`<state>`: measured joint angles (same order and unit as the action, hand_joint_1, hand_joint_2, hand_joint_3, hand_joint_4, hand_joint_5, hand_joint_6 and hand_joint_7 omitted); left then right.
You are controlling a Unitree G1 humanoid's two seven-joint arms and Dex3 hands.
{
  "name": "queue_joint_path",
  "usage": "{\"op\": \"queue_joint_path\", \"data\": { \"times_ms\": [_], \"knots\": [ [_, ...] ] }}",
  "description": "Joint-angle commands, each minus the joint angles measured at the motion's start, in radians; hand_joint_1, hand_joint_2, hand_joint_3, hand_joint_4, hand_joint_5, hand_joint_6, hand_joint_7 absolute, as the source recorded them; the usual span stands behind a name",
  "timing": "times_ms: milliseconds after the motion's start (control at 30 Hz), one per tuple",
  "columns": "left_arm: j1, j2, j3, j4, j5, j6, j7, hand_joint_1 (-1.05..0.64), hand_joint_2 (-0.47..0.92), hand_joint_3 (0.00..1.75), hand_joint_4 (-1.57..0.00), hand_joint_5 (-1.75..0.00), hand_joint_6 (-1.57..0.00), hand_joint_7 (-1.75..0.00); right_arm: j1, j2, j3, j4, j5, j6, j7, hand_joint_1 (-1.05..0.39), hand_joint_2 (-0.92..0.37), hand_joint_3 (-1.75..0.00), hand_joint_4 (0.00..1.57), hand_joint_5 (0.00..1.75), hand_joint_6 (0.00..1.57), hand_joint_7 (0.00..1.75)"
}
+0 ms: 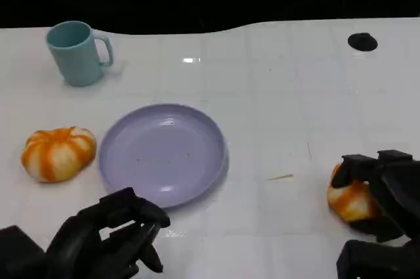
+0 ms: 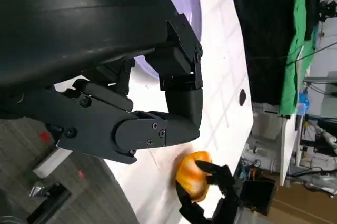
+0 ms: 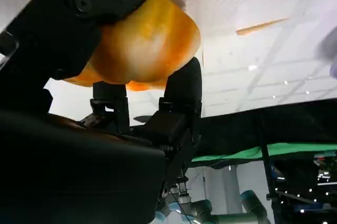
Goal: Grasp the bread from the table and place it into the plate.
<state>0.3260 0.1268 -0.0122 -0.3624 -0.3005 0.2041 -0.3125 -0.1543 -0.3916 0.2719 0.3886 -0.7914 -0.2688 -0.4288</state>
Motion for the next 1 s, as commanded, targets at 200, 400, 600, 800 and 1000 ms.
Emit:
{"op": "queue_joint_path", "data": {
  "times_ms": [200, 400, 600, 800, 1000],
  "knots": [
    [0.014, -0.010, 0.001, -0.034, -0.023, 0.024, 0.008, -0.47, 0.92, 0.40, -0.70, -1.61, -0.73, -1.19, 0.005, -0.019, -0.029, -0.049, 0.040, -0.034, -0.025, -0.03, -0.29, -1.26, 0.97, 1.75, 0.84, 1.54],
    [0.014, -0.003, -0.002, -0.039, -0.014, 0.020, 0.006, -0.46, 0.92, 0.42, -0.70, -1.62, -0.73, -1.19, -0.012, 0.004, -0.030, -0.093, 0.070, -0.040, -0.010, 0.00, -0.24, -1.34, 0.98, 1.75, 0.86, 1.51],
    [0.013, -0.006, -0.005, -0.047, -0.015, 0.031, 0.016, -0.43, 0.92, 0.44, -0.70, -1.65, -0.71, -1.22, -0.051, 0.041, -0.026, -0.123, 0.129, -0.054, 0.045, -0.01, -0.20, -1.41, 0.98, 1.75, 0.86, 1.52],
    [0.009, -0.007, -0.011, -0.051, 0.000, 0.041, 0.032, -0.42, 0.92, 0.45, -0.69, -1.68, -0.69, -1.27, -0.094, 0.090, -0.017, -0.118, 0.199, -0.084, 0.111, -0.05, -0.15, -1.51, 0.97, 1.75, 0.78, 1.66],
    [0.013, -0.009, -0.009, -0.060, 0.000, 0.054, 0.038, -0.41, 0.92, 0.46, -0.67, -1.70, -0.68, -1.29, -0.132, 0.136, 0.000, -0.107, 0.249, -0.114, 0.181, -0.08, -0.16, -1.52, 0.98, 1.75, 0.78, 1.65]
  ]
}}
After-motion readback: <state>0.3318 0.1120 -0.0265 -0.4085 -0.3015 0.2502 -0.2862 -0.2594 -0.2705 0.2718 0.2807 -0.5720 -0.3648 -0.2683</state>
